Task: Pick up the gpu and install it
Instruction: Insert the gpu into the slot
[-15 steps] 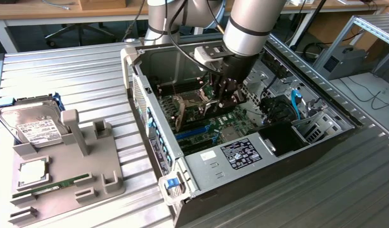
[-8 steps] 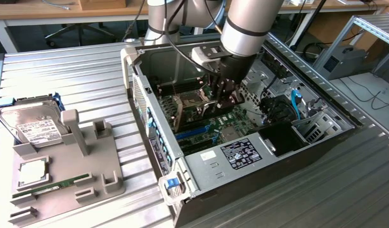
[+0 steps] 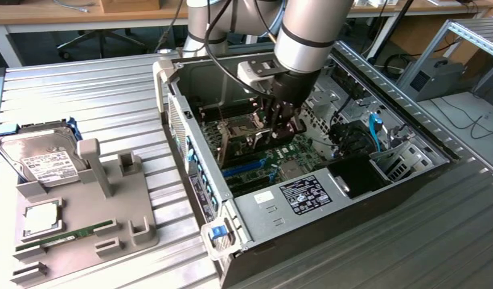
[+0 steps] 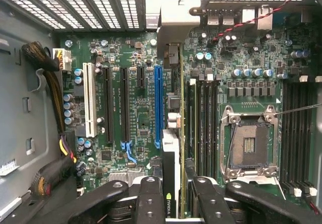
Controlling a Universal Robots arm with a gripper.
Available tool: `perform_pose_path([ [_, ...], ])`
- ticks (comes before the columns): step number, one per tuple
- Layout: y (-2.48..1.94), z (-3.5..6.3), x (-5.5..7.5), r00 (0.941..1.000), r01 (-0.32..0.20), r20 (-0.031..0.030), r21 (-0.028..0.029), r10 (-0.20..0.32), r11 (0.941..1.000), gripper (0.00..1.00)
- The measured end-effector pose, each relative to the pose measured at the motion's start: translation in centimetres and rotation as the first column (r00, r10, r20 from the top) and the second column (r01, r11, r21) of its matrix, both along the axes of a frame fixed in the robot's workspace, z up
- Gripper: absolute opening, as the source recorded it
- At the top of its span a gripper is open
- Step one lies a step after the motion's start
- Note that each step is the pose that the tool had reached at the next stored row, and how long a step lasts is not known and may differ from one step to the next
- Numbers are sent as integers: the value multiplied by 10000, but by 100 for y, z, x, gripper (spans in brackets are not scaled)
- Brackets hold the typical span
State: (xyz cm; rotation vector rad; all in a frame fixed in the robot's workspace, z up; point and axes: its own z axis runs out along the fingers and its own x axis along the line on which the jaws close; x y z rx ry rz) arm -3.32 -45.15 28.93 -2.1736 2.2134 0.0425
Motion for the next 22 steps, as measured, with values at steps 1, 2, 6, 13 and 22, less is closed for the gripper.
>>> perform_pose_path([
  [1, 0, -3, -6, 10000, 0, 10, 1, 0, 10000, 27],
  [2, 0, -11, -10, 10000, 0, 20, 4, 0, 10000, 27],
  [6, -2, -42, -12, 10000, 1, 24, 1, -1, 10000, 27],
  [13, -7, -70, -31, 10000, 0, 39, 1, 0, 10000, 27],
  [22, -28, -73, -107, 10000, -1, 39, 2, 1, 10000, 27],
])
